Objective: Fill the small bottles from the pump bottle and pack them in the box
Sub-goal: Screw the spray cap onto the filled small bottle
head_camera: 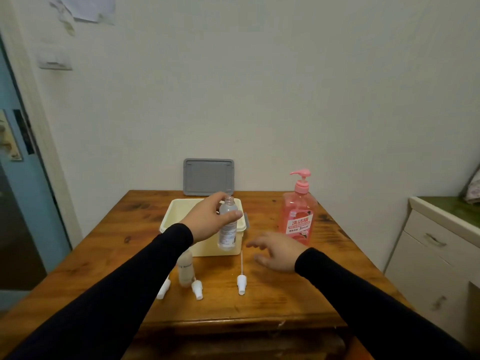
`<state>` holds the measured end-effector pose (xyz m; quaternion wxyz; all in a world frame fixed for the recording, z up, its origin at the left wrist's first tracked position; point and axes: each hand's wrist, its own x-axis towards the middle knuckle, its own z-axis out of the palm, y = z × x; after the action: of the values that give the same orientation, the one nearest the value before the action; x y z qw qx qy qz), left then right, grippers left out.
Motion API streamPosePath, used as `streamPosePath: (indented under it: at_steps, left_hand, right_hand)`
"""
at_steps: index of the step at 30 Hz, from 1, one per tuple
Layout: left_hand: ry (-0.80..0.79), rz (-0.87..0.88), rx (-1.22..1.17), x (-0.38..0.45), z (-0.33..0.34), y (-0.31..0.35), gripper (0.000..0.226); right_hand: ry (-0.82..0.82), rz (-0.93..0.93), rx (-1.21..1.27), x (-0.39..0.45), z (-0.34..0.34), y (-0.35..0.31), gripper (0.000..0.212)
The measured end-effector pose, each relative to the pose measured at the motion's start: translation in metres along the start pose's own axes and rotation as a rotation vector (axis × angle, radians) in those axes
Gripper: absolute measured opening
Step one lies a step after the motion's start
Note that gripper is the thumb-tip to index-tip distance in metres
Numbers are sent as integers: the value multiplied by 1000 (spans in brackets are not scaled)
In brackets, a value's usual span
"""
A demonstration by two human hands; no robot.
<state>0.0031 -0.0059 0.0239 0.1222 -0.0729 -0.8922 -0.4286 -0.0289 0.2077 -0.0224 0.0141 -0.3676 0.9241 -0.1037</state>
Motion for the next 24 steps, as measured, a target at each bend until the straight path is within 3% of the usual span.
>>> streamPosePath:
  at_steps: [9, 19, 24]
  left_hand:
    - [6, -39, 28, -9, 0, -13, 43]
    - [14, -42, 34, -8, 2, -15, 44]
    - [12, -46, 39, -8, 4, -12, 48]
  right_hand:
    - [-155, -208, -157, 3, 42, -18, 37]
    - [-40, -377, -233, 4, 54, -16, 29]
    - [58, -281, -95, 3, 45, -12, 30]
